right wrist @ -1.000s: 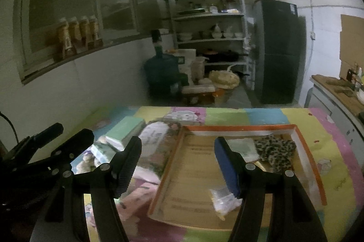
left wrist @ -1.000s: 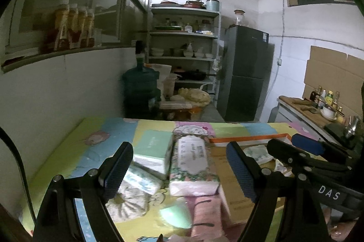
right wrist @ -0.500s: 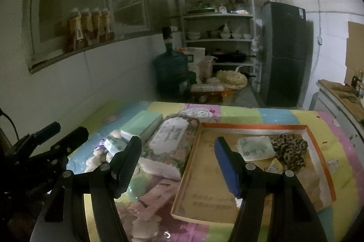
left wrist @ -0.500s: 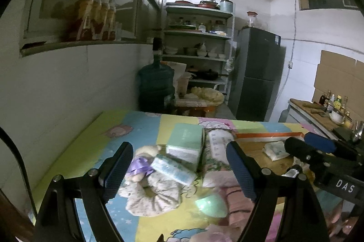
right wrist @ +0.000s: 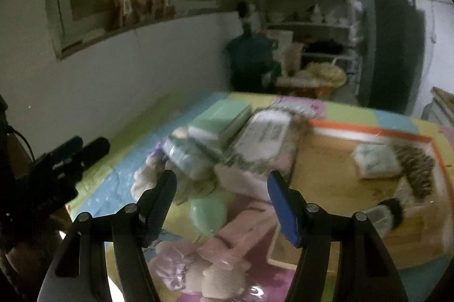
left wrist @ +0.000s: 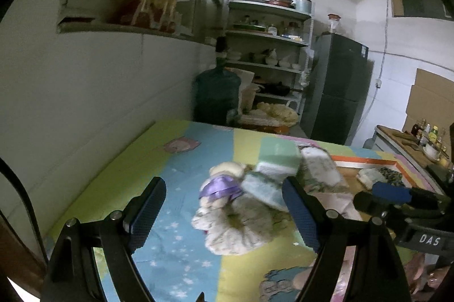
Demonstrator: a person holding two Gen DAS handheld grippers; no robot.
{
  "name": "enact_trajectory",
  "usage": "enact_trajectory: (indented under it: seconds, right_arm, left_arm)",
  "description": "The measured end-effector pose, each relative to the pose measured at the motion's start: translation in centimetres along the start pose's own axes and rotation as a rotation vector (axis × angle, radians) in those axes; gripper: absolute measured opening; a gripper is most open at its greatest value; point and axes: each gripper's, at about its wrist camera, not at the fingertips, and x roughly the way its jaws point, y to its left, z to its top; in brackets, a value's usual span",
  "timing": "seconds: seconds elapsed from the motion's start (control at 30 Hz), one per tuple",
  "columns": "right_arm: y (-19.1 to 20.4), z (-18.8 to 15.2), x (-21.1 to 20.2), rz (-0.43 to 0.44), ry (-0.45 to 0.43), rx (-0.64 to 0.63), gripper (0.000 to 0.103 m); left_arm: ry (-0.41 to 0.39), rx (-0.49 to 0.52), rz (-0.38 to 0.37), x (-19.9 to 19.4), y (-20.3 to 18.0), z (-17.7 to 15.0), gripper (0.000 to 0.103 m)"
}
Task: Organize soft objects
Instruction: 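Grasp the mint-green bagged item with the right gripper while the left grasps the white floral cloth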
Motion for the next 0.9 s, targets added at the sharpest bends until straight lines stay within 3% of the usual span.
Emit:
enact_trajectory:
  seconds: [0.17,0.57,0.8,0.87,0.9]
  right_arm:
    - [1.0,-0.9,2.5,0.035,0.066,-0.019,0.068]
    - [2.2,-2.1,6.7,-0.026,0.182,-0.086,0.068]
    - [2.8,-2.5,8.0,-0.016,0.228,-0.120,0.068]
    - [3.1,-2.6,8.0,-0.012,0.232,-0.131,0.064]
    - [3.2,-2.6,8.1,-0.016,0.235,-0.138,0.052]
  left_arm:
    - [0.019,-0.021,0.010,0.5,1.7,-0.7,0.084]
    - [0.056,-0.053,0.007,1.6,3.6,-1.9,0.084]
    - [0.076,-0.061,-0.003,2.2,4.0,-2.1,0.084]
    - [0.083,-0.061,-0.004,2.4,4.1,-2.2,0.084]
    - [0.085,-0.061,-0.006,2.5,4.1,-2.2,0.084]
